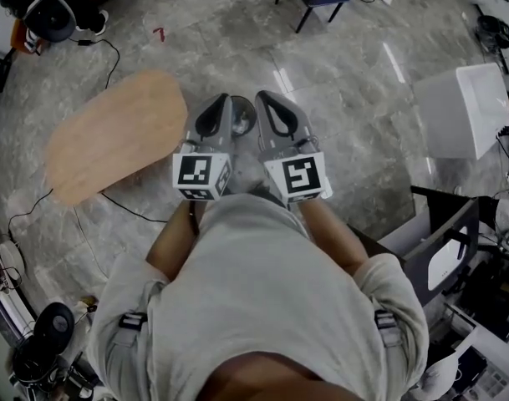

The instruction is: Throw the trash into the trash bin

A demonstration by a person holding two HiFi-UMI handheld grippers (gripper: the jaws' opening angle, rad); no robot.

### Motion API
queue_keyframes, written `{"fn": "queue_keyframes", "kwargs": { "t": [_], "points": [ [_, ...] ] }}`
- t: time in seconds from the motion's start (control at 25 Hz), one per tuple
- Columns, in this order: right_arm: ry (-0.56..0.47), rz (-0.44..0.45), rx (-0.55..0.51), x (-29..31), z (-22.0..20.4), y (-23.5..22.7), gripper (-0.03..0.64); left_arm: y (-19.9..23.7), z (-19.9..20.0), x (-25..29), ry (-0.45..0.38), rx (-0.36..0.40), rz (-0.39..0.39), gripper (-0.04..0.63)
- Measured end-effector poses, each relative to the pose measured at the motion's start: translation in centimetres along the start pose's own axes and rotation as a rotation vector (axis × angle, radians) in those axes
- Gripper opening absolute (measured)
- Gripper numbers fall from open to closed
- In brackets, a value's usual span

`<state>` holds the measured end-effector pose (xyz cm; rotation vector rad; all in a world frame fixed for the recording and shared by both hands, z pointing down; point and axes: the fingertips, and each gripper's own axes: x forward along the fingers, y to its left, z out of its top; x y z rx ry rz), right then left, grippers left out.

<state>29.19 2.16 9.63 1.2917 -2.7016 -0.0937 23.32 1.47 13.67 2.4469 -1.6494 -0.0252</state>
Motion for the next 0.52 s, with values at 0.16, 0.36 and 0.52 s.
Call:
{"fn": "queue_keyframes", "kwargs": {
  "t": [0.16,0.36,0.52],
  "points": [
    [-0.016,0.018,0.007,-1.1,0.2,0.2,0.006,-1.5,-0.2,-1.0,0.006,0.010,0.015,0.018],
    [-0.041,0.028,-0.003,-3.2,0.2,0.7,0.006,-2.9,-0.8,-2.6,0.017,0.030,0.043,0.018],
    [-0.053,0.017,-0.001,-4.5,0.2,0.4,0.006,-3.6,-0.4,-3.2,-0.006,0.049,0.059,0.018]
  ]
}}
